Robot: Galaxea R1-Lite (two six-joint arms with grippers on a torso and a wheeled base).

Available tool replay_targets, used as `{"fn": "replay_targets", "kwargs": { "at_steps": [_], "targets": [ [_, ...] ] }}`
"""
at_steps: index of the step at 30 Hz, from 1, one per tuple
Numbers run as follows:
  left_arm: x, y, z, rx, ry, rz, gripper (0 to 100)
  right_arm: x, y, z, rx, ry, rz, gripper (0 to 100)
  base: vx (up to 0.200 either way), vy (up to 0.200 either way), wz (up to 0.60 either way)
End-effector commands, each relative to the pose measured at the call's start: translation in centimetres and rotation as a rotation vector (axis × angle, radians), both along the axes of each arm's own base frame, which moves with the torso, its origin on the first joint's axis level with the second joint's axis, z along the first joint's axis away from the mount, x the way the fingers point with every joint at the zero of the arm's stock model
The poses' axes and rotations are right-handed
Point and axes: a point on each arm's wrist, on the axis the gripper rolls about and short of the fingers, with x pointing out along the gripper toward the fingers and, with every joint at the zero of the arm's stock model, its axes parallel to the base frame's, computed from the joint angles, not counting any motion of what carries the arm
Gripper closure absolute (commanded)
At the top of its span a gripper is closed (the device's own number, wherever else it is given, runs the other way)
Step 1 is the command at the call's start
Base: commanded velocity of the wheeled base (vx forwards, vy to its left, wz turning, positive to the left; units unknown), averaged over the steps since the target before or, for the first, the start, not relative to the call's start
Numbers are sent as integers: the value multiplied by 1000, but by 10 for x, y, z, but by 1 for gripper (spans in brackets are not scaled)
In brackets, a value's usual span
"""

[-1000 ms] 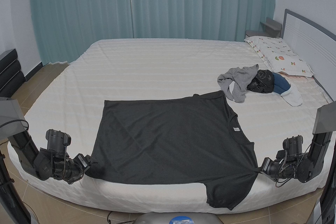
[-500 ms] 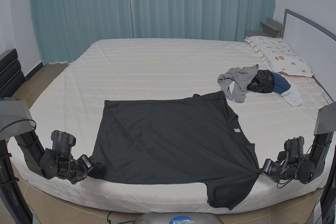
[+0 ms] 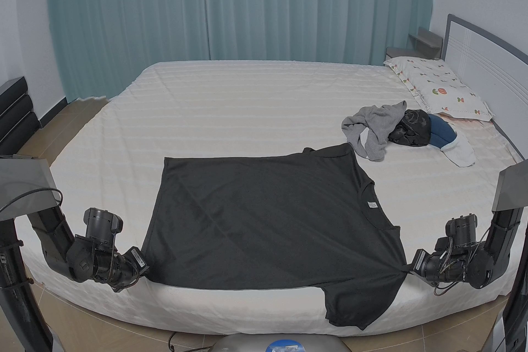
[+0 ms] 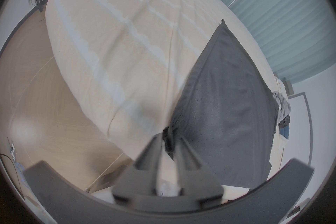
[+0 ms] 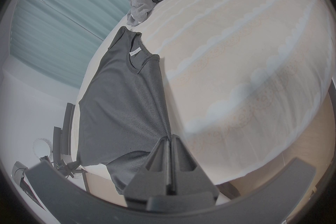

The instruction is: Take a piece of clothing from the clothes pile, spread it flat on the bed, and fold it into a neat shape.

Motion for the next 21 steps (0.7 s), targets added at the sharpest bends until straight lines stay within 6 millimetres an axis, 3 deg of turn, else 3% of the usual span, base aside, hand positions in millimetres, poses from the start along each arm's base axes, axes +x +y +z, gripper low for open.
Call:
{"fn": "replay_targets", "kwargs": {
  "at_steps": [1,14,21],
  "targets": [
    [-8,2,4,22,1,-19,100,-1,0,1,-1,-2,0,100,0,0,0],
    [-25,6,10,107,51,-76,100,-6,0,7,-11,-17,10,100,0,0,0],
    [-23,6,10,107,58,-78,100,-8,-1,11,-24,-28,23,100,0,0,0]
  ]
}}
